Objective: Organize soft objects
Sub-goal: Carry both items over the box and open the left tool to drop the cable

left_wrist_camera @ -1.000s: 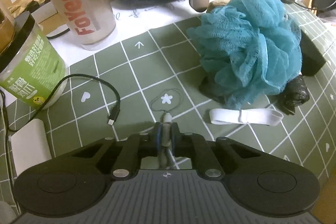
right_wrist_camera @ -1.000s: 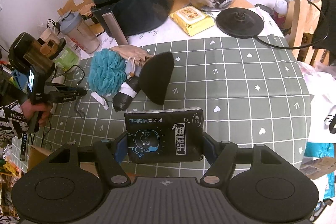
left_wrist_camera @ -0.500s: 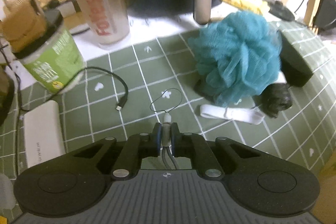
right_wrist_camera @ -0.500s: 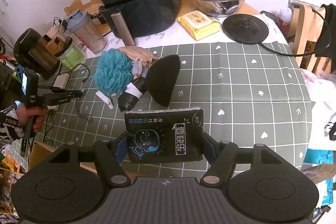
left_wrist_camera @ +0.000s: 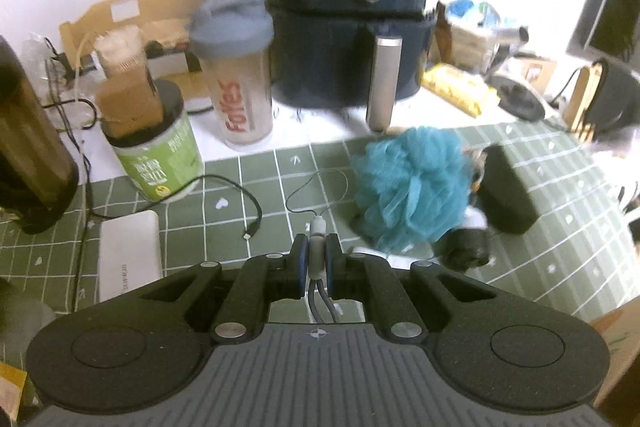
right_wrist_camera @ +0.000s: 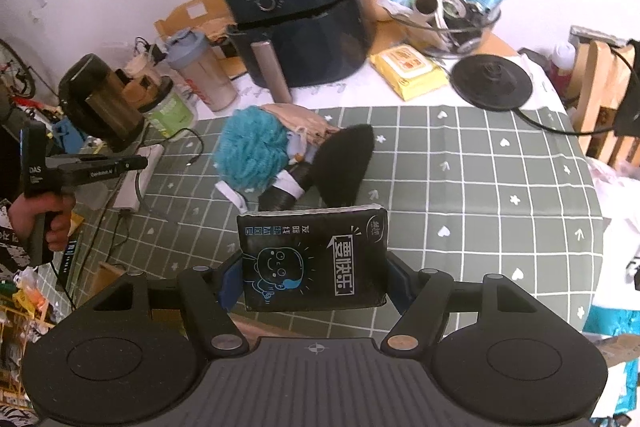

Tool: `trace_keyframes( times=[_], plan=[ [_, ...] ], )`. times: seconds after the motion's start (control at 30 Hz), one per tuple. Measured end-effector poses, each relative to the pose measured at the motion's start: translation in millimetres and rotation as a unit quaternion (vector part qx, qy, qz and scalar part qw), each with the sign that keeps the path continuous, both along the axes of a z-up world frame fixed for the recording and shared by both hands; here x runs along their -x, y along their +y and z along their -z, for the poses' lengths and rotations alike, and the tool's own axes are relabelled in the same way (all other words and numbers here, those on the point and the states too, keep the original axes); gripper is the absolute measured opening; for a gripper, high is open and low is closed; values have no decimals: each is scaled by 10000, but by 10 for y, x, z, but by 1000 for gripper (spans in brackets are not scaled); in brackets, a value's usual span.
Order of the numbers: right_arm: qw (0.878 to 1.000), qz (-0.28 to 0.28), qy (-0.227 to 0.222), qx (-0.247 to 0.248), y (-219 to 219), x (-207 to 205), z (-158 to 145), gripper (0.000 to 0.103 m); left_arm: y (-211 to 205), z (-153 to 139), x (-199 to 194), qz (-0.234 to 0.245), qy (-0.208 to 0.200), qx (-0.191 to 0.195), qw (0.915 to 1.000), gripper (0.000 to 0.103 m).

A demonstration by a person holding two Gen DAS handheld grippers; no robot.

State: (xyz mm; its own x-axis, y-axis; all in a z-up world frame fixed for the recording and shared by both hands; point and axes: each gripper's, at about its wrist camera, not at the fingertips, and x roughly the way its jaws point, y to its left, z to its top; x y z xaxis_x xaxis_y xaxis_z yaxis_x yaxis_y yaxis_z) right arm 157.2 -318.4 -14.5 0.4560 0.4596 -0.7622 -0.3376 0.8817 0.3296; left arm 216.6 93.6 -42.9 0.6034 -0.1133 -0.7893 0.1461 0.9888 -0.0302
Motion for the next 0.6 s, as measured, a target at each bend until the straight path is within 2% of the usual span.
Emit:
trace_keyframes(
  times=[0.17, 0.27, 0.37, 0.6],
  plan=[
    [9997, -177, -128, -59, 63, 94, -103, 72, -35, -344, 197, -164, -216, 269, 9993, 9],
    [9994, -281, -182, -88, 95, 154, -146, 72, -73, -522, 324, -170, -321, 562, 9978, 9],
    [9990, -389, -206, -97, 133, 214, -167, 72, -160, -670, 455, -93, -422, 668, 9968, 9],
    [9970, -744, -186, -101, 229, 400, -139, 72, -395, -849, 760, 121, -457, 942, 9944, 9]
  ],
)
